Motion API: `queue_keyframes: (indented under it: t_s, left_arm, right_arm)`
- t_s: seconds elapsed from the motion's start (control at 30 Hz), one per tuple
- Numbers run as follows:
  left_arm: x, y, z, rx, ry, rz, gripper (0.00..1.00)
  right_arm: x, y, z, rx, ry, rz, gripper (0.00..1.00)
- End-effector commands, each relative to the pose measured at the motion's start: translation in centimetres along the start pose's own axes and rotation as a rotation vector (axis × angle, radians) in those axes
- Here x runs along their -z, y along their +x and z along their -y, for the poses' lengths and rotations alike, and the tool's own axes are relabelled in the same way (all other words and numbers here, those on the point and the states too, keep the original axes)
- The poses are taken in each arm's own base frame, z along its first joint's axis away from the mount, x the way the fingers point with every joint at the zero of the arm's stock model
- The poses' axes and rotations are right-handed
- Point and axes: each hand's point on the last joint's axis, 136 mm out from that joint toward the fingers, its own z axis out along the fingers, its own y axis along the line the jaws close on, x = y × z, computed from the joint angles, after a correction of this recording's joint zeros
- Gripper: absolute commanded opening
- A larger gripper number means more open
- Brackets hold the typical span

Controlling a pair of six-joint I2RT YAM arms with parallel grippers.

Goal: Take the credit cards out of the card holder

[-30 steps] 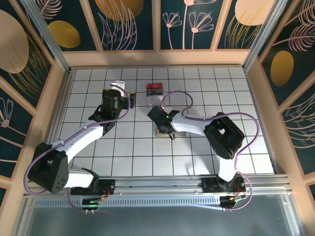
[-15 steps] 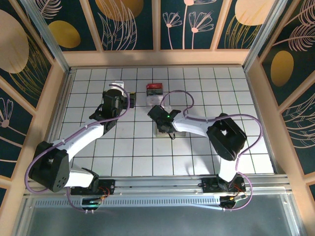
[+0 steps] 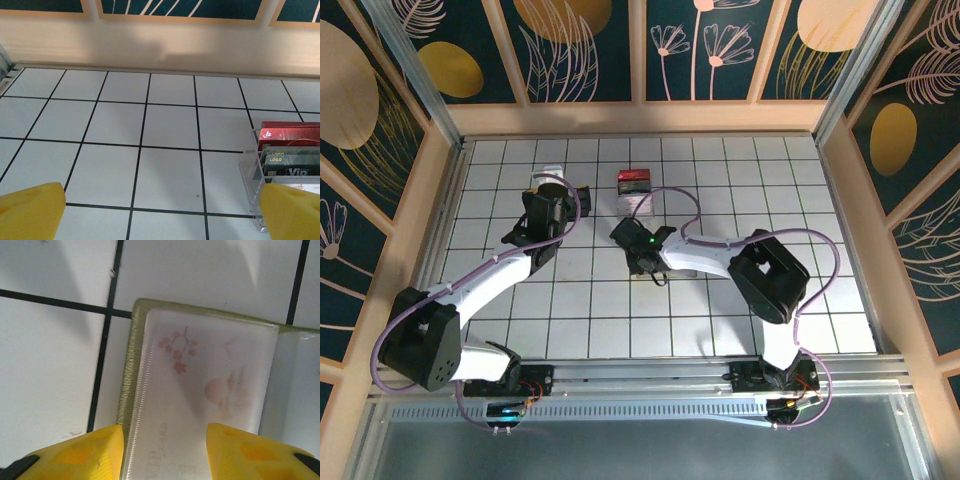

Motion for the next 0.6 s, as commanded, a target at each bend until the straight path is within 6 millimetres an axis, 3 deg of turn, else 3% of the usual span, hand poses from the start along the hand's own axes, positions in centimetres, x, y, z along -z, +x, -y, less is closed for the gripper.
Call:
queue_keyframes:
  t_s: [0.0,0.3,0.57]
  left_arm:
    - [0.0,0.1,-0.6,0.019,-0.023,0.003,0.99]
    - [-0.4,0.6,-0.5,0.004,-0.032,-0.019,0.99]
    - [-0.6,0.5,-0.3,-0.004,-0.023,-0.026,0.99]
  right_arm:
    - [-0.6,0.8,0.4,0.009,0.029,-0.028,0.51]
    - [-1.7,3.1,1.3,0.012,0.038,-0.088,0.53]
    - [-1.7,2.9,2.0,-0.014,0.047,-0.08,0.4]
